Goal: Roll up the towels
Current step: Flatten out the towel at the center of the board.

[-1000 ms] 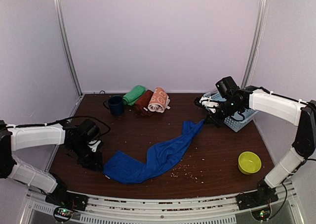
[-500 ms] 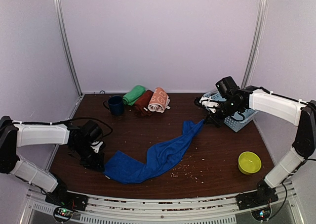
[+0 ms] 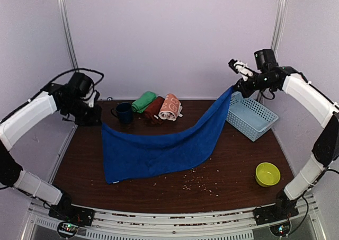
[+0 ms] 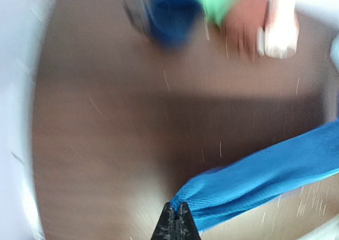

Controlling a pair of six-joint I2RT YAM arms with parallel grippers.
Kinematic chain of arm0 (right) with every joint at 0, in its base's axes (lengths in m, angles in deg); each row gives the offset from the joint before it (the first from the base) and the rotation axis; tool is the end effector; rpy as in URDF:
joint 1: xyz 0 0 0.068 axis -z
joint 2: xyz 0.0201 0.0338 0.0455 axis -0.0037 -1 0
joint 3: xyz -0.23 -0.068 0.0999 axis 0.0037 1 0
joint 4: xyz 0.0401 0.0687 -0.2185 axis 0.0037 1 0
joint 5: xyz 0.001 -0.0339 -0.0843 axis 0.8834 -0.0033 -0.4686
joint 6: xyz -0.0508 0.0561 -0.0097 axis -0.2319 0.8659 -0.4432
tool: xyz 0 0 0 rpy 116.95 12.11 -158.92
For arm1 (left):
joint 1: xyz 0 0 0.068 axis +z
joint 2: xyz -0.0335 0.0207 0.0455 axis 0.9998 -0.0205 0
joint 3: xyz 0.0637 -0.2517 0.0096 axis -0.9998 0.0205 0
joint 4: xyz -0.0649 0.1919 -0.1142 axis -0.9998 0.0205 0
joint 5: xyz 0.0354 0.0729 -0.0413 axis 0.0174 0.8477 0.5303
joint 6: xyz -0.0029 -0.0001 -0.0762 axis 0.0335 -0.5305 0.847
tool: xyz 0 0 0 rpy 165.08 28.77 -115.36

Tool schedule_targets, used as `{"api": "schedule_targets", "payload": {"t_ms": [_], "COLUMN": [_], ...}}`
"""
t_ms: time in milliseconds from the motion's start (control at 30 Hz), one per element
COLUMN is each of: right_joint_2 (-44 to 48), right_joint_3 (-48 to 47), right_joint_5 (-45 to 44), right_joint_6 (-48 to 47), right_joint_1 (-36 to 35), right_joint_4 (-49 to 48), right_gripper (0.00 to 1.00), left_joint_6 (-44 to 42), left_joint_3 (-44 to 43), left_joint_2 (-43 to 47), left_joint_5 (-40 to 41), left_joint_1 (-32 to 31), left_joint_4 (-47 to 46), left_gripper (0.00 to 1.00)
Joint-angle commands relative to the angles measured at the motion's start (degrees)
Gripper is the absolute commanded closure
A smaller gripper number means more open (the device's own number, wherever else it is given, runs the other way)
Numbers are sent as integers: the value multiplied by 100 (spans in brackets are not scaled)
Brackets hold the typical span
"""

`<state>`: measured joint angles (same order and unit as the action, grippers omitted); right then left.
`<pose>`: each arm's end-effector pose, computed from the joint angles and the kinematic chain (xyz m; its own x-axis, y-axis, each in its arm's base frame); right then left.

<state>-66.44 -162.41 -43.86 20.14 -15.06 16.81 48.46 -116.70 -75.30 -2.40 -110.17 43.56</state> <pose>0.3231 0.1041 0.3411 -0.3578 -0.5136 -0.7799 -0.6671 0.7249 -0.1714 0.2359 -0.0920 0.2782 -0.8841 -0.1485 -0.4431 -0.0495 0.9726 -0.2272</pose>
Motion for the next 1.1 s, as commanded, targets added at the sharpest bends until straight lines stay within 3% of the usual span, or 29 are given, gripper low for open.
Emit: {"api": "schedule_targets", "payload": {"t_ms": [0, 200, 400, 567, 667, 733, 800, 967, 1067], "right_joint_2": [198, 958, 1844, 3181, 3591, 3837, 3939, 3676, 3278], "right_joint_3": [-613, -44, 879, 1872, 1982, 2102, 2245, 2716, 3409], "right_joint_5": [-127, 162, 521, 1831, 3005, 3726, 4048, 3704, 2642], "right_joint_6": [399, 618, 557, -48, -897, -1536, -1483, -992, -132], "right_joint_1": [362, 474, 474, 474, 641, 798, 933, 932, 923], "right_joint_4": [-189, -560, -330, 162, 1279, 1997, 2064, 1312, 82], "right_gripper": [100, 100, 100, 100, 100, 100, 100, 100, 100], "left_joint_6": [-386, -231, -159, -419, -618, -658, -605, -355, 165], "left_joint_3": [-1074, -845, -480, -94, 5, -4, 63, 634, 1166], "left_joint_2": [162, 678, 1569, 2573, 3260, 3653, 3967, 3303, 2498], "left_joint_5": [932, 663, 426, -47, -358, -313, -93, 91, 646], "left_joint_1": [201, 203, 203, 201, 201, 205, 201, 202, 207], "left_joint_4": [612, 220, -4, -171, -277, -353, -494, -652, -817], "left_gripper": [100, 100, 100, 100, 100, 100, 100, 100, 100]}}
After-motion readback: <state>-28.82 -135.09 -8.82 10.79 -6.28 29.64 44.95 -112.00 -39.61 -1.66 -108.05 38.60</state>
